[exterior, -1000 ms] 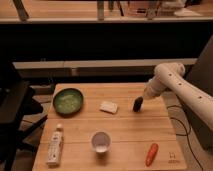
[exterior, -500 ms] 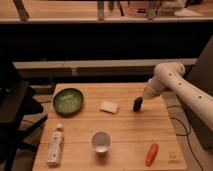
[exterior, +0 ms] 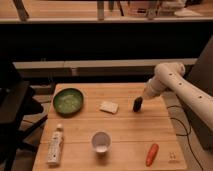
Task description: Knock the eraser over
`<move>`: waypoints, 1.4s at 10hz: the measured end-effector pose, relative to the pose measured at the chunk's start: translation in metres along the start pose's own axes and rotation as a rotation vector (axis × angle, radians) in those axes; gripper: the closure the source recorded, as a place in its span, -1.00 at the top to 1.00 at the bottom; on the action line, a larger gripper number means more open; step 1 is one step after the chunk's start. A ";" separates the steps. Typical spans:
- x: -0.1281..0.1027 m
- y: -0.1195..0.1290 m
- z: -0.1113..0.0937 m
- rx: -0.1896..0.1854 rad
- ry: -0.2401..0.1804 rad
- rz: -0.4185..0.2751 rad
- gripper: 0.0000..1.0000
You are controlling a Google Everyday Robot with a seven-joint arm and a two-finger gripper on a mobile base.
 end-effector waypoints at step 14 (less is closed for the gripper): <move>-0.001 -0.010 0.005 0.004 -0.034 -0.033 -0.98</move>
